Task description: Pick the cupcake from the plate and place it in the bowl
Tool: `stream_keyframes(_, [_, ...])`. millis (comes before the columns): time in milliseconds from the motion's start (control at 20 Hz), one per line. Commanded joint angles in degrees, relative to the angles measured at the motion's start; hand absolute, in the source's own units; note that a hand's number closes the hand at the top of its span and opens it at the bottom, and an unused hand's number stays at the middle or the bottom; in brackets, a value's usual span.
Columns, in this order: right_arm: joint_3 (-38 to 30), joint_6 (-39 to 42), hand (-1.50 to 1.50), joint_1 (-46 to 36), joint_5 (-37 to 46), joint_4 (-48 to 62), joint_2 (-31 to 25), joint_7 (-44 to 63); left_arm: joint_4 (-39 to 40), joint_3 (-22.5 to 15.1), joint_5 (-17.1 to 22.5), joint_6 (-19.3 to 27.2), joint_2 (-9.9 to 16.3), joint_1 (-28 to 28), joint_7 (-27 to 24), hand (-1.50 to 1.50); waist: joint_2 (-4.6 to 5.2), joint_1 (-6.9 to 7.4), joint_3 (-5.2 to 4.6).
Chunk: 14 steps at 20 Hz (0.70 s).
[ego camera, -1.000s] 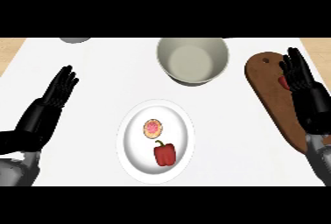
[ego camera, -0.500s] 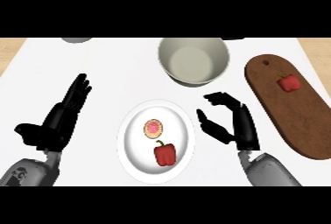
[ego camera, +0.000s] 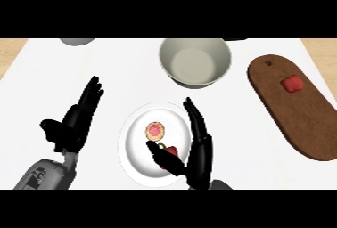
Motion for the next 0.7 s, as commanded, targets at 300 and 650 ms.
stream_keyframes(300, [-3.4, 5.8, -1.50, -3.8, 19.9, 1.5, 2.1, 28.6, 1.4, -1.1, -2.4, 2.2, -2.1, 0.9, 0.3, 0.00, -0.59, -2.31, -0.19])
stream_keyframes(650, [-2.7, 20.6, -1.50, -10.8, 25.1, -2.2, 2.1, 54.6, -0.3, 0.9, -1.0, 0.2, -0.4, 0.7, 1.4, 0.00, -0.48, -0.82, -0.04])
